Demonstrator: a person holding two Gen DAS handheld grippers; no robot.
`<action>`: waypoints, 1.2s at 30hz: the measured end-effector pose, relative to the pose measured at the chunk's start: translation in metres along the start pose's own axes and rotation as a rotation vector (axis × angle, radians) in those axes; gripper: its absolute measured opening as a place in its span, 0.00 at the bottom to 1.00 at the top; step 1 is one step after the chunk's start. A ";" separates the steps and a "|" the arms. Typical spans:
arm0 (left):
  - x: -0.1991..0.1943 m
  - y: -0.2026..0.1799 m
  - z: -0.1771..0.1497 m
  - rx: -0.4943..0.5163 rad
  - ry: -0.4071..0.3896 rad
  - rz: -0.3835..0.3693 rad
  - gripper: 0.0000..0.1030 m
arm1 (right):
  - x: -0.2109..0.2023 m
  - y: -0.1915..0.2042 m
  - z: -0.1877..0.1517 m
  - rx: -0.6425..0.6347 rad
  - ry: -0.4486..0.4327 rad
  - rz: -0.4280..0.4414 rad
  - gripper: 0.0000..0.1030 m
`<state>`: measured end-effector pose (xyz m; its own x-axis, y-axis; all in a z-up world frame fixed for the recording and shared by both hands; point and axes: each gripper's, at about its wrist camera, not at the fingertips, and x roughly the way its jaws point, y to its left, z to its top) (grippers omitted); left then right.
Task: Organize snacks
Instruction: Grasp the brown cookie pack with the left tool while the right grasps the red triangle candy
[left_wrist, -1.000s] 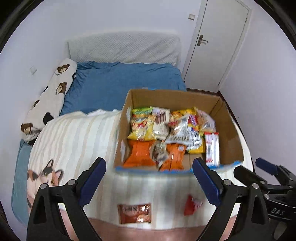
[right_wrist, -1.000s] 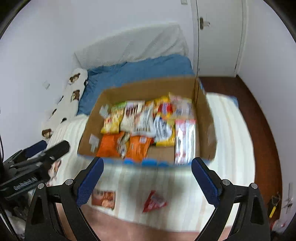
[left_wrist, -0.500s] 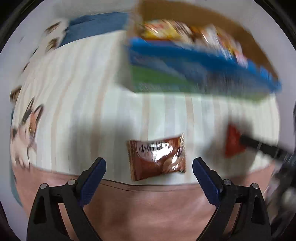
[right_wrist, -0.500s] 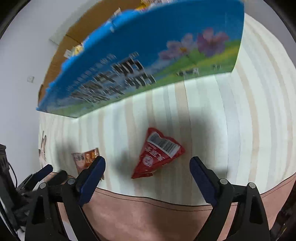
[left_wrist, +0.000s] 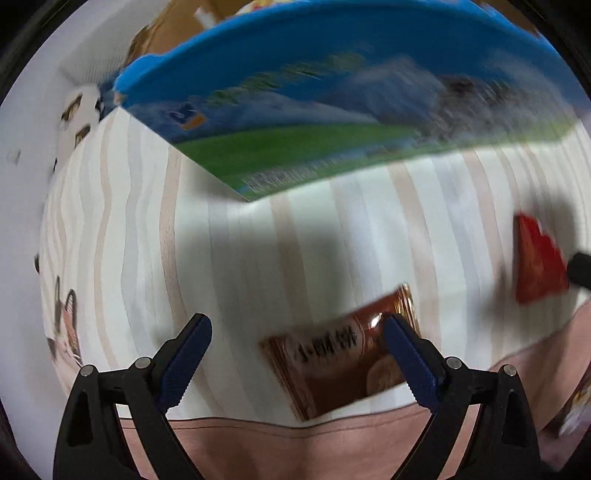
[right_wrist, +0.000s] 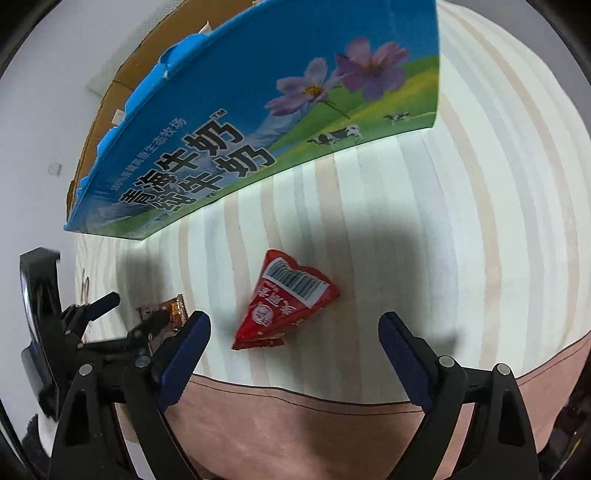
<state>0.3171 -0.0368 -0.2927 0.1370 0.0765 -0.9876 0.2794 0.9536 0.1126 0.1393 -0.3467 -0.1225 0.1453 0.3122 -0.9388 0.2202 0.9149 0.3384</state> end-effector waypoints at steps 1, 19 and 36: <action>-0.003 -0.001 0.002 0.004 -0.005 -0.028 0.93 | 0.002 0.003 0.001 0.000 0.001 0.004 0.92; 0.016 -0.058 -0.012 0.486 0.141 -0.082 0.93 | 0.029 0.014 0.004 -0.029 0.086 0.002 0.45; 0.008 -0.014 -0.024 -0.108 0.098 -0.226 0.65 | 0.048 0.044 -0.013 -0.119 0.112 -0.077 0.42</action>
<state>0.2917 -0.0423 -0.3044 -0.0110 -0.1187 -0.9929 0.1891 0.9748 -0.1186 0.1433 -0.2882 -0.1538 0.0229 0.2602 -0.9653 0.1101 0.9590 0.2611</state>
